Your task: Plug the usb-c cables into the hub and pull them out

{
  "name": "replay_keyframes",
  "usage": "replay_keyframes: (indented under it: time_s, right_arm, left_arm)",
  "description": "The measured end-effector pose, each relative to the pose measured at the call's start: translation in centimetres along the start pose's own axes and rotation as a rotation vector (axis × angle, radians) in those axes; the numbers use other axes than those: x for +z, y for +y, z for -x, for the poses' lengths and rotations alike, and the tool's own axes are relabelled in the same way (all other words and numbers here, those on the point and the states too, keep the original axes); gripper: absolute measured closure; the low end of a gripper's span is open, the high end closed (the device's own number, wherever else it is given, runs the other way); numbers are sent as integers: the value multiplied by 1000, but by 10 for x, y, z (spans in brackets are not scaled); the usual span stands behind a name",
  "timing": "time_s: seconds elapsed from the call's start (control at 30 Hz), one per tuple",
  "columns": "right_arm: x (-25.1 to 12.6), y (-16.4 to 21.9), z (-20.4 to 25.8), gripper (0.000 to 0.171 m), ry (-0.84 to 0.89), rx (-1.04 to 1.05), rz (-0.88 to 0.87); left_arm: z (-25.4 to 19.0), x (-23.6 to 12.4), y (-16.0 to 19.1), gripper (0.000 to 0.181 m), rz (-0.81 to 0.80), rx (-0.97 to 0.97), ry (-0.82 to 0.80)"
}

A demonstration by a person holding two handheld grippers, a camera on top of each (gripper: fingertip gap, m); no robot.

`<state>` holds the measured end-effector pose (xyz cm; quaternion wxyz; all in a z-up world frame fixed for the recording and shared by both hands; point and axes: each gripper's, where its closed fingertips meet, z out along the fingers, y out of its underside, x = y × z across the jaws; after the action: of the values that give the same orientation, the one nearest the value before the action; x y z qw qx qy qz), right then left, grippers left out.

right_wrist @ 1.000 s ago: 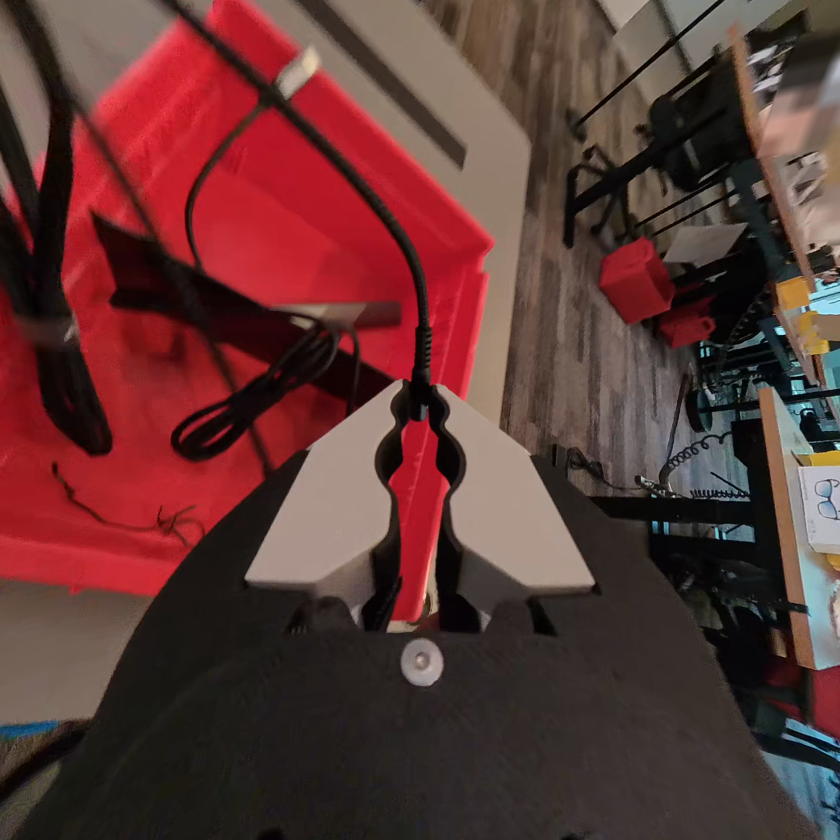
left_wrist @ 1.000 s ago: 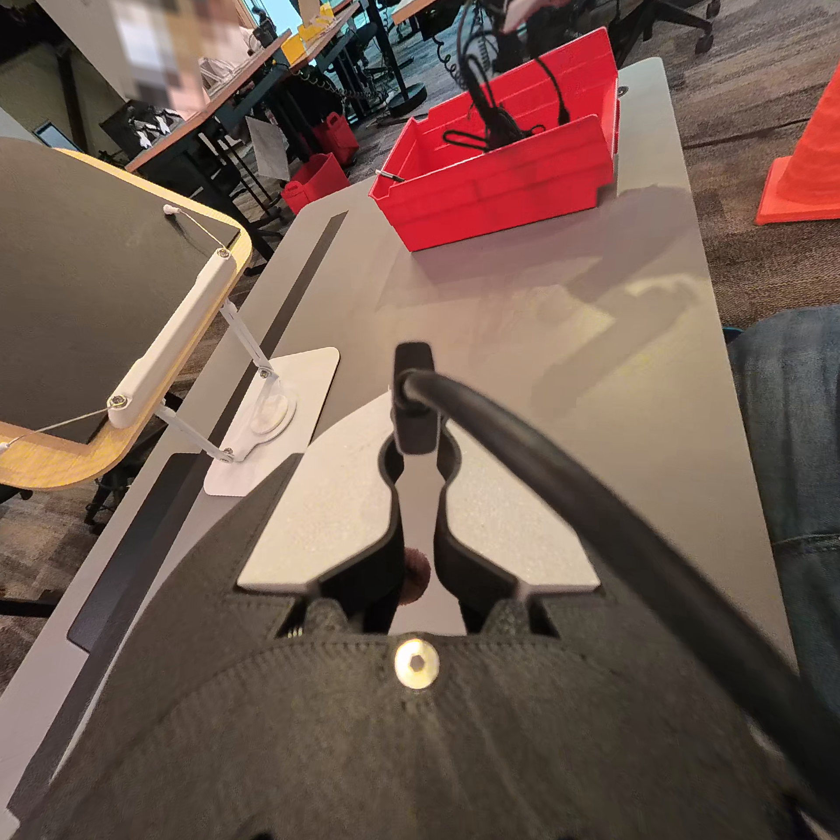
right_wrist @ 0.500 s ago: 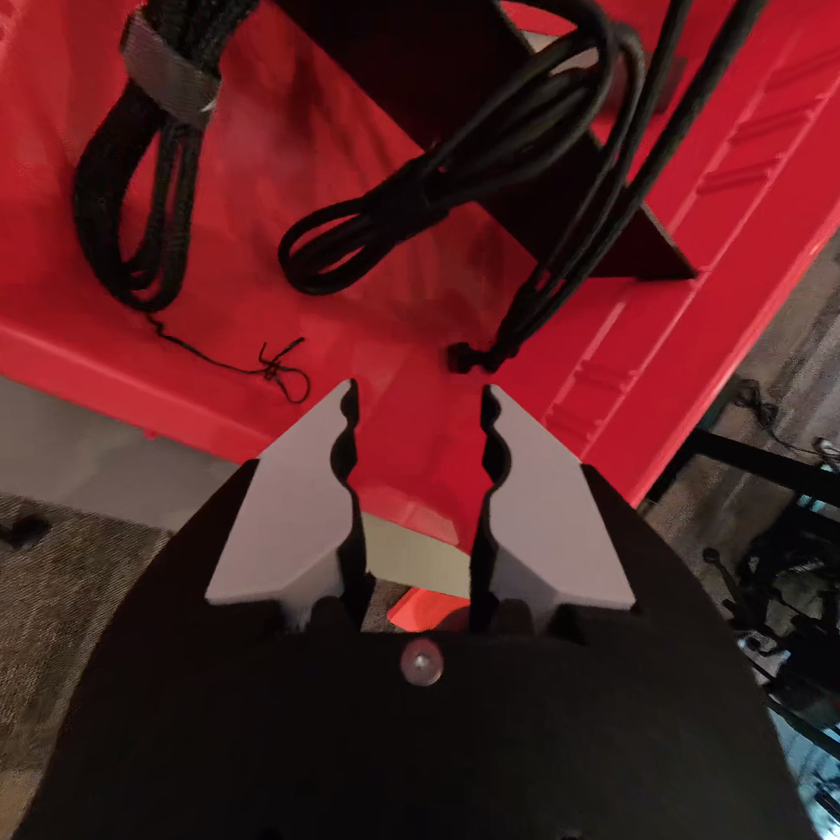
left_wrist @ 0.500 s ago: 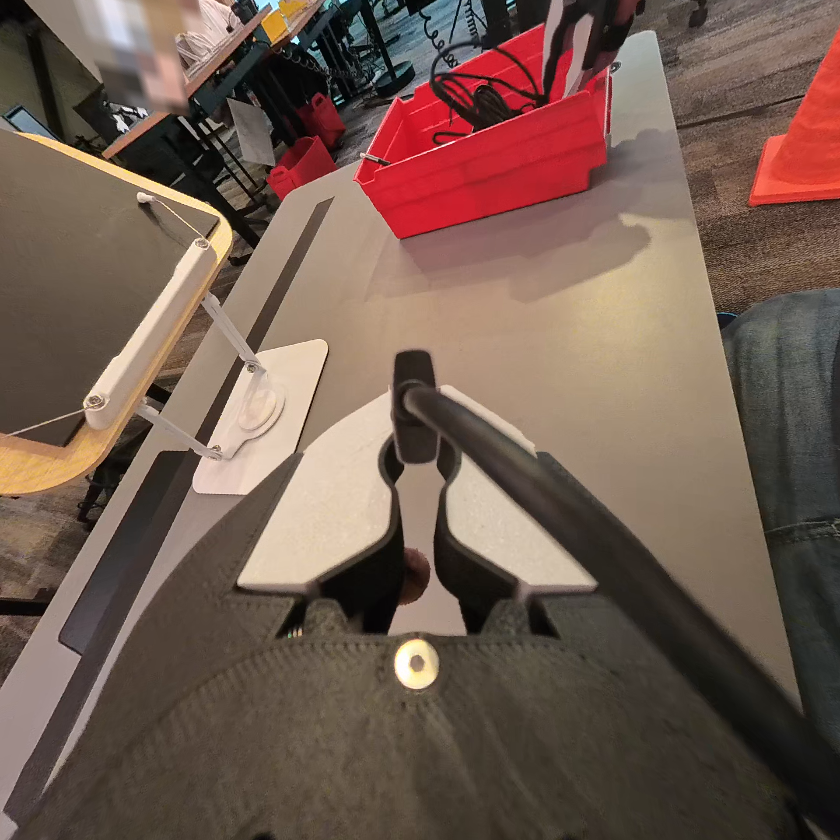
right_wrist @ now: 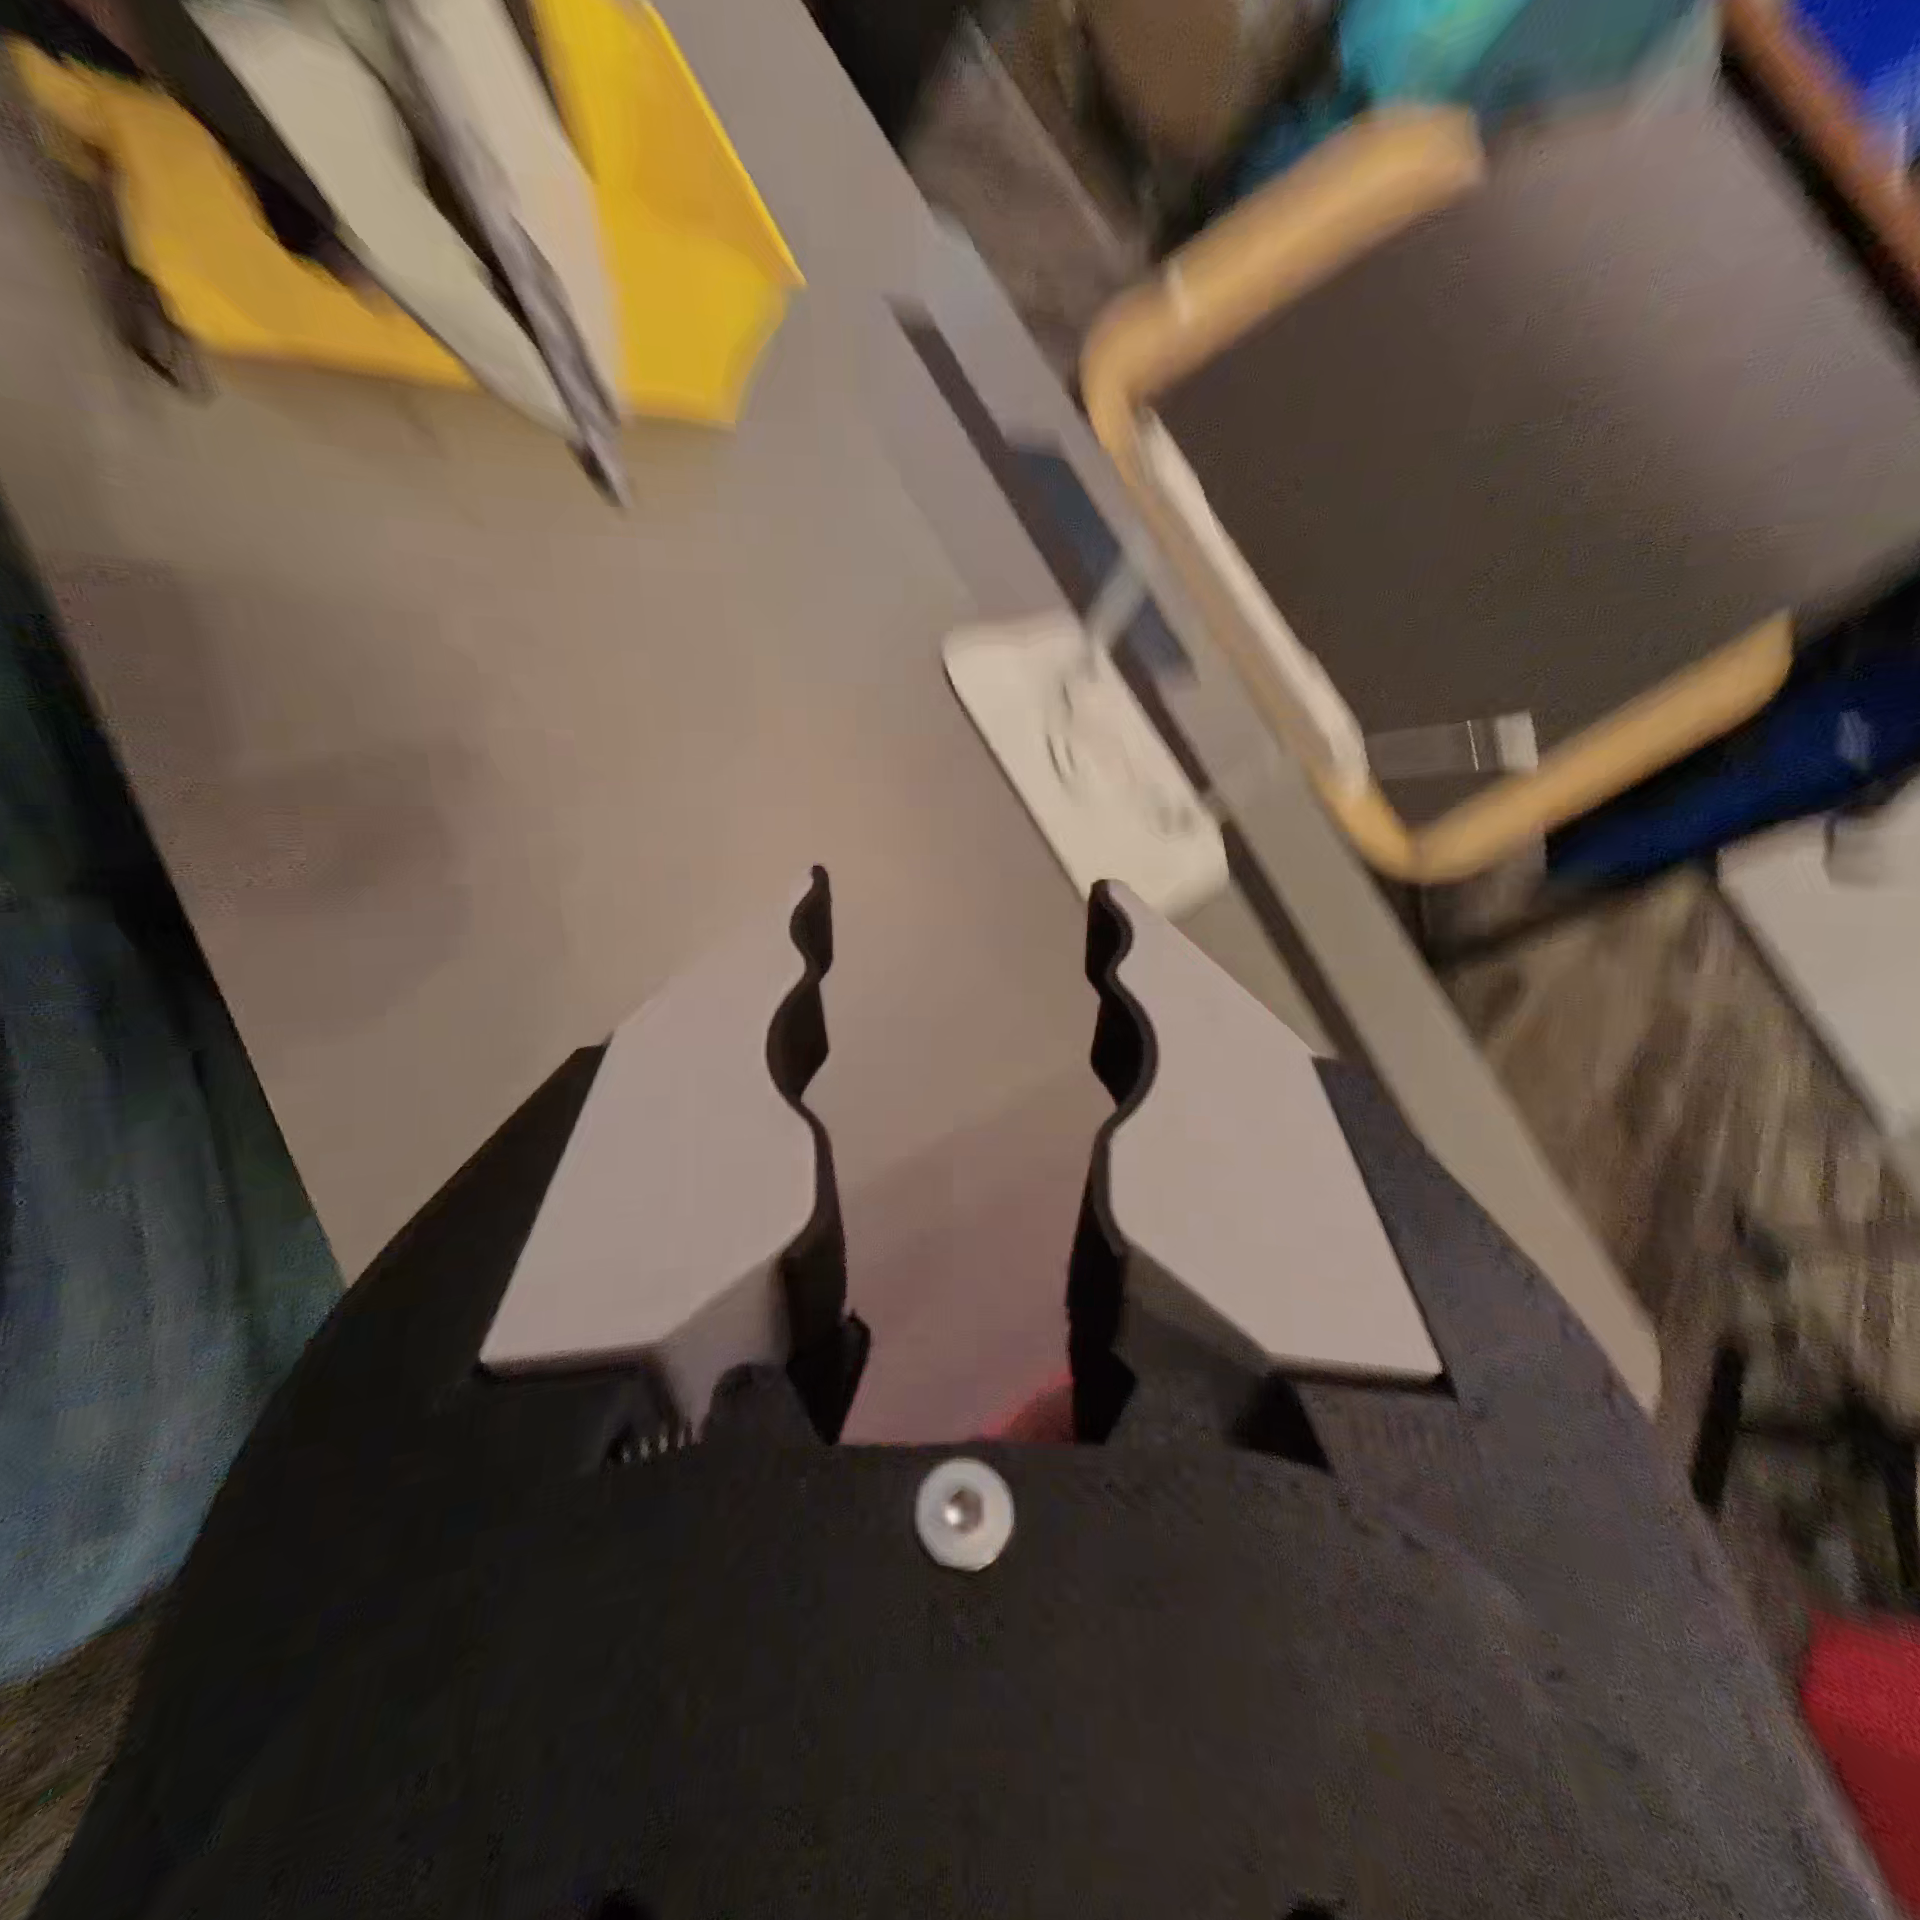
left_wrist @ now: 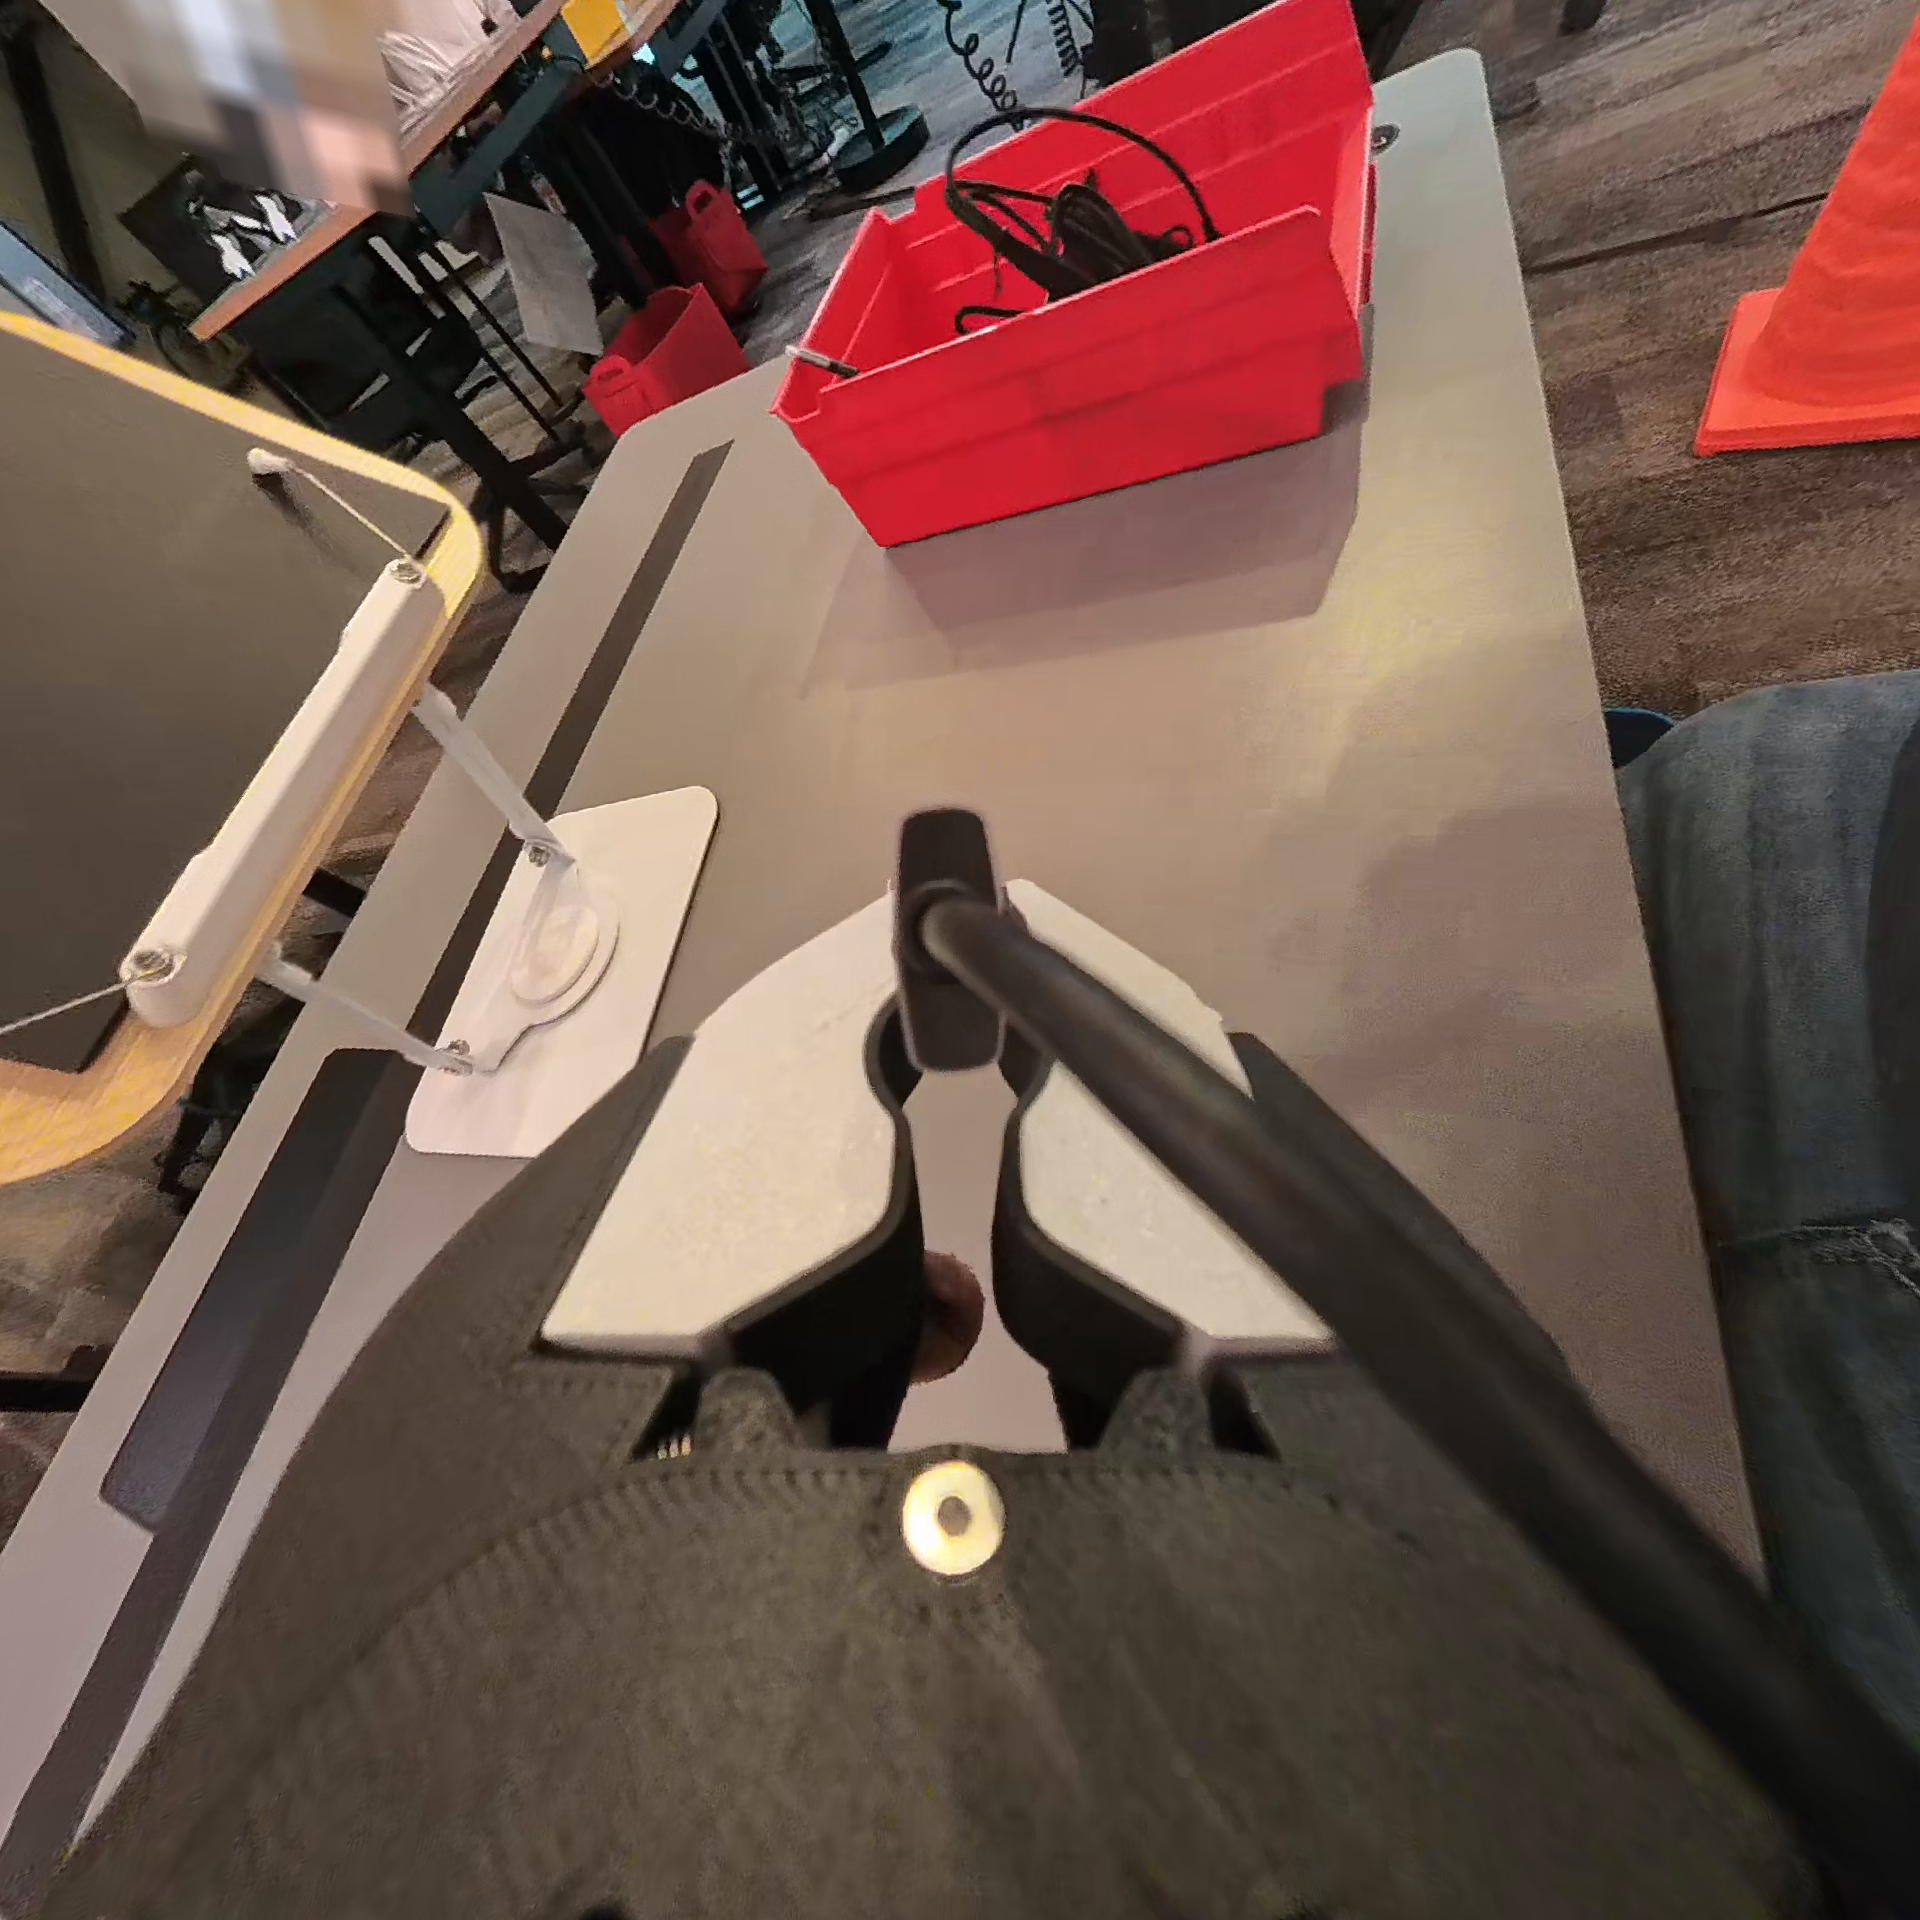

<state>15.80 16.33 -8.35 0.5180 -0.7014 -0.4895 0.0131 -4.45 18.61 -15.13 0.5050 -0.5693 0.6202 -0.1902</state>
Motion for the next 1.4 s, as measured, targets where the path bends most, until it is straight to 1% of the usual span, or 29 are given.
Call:
replay_keyframes:
  time_s: [0.07,0.1,0.17,0.23,0.27,0.37,0.4,0.43,0.5,0.57,0.63,0.67,0.8,0.87,0.93,1.07,1.13,1.23,1.33,1.4]
  right_arm:
    - [26,-64,40,132,-50,-129,-178]
    - [38,-88,60,138,-77,-178,-248]
    - [61,-118,93,138,-144,-245,-302]
    - [80,-134,118,144,-228,-263,-321]
    - [90,-138,128,144,-258,-261,-322]
    - [119,-137,148,147,-294,-308,-288]
    - [125,-135,154,160,-310,-322,-272]
    - [129,-134,157,162,-323,-328,-268]
    - [129,-134,159,165,-348,-296,-277]
    - [125,-137,154,166,-349,-254,-304]
    - [116,-140,142,165,-344,-204,-332]
    - [111,-142,133,165,-331,-176,-346]
    - [81,-141,73,166,-188,-97,-372]
    - [67,-130,26,166,-59,-79,-343]
    - [53,-108,-26,165,85,-75,-267]
    - [23,-40,-129,165,344,-50,-69]
    - [8,3,-171,165,448,-44,53]
    - [-8,68,-213,165,514,-6,214]
    - [-14,129,-235,165,531,22,352]
    - [-13,169,-239,165,505,28,461]
  left_arm:
    - [-7,4,-2,172,14,9,13]
    - [-11,5,-3,172,20,12,18]
    - [-18,8,-3,172,37,14,33]
    - [-23,10,-2,173,55,22,45]
    - [-26,11,-2,172,64,23,56]
    - [-32,13,-1,172,83,33,78]
    - [-34,13,-1,172,84,41,84]
    - [-36,14,0,172,93,46,87]
    - [-32,13,3,172,99,43,70]
    - [-29,11,0,171,71,9,66]
    - [-19,9,-4,165,51,-8,20]
    - [-13,7,-5,157,47,-8,-10]
    - [17,-11,-13,140,8,6,-138]
    - [33,-23,-13,137,14,-2,-191]
    - [50,-38,-11,137,30,7,-252]
    - [87,-78,4,135,117,44,-405]
    - [102,-99,17,131,166,15,-454]
    - [122,-128,45,126,249,-28,-529]
    - [133,-151,81,122,340,-87,-565]
    - [138,-165,104,122,383,-124,-588]
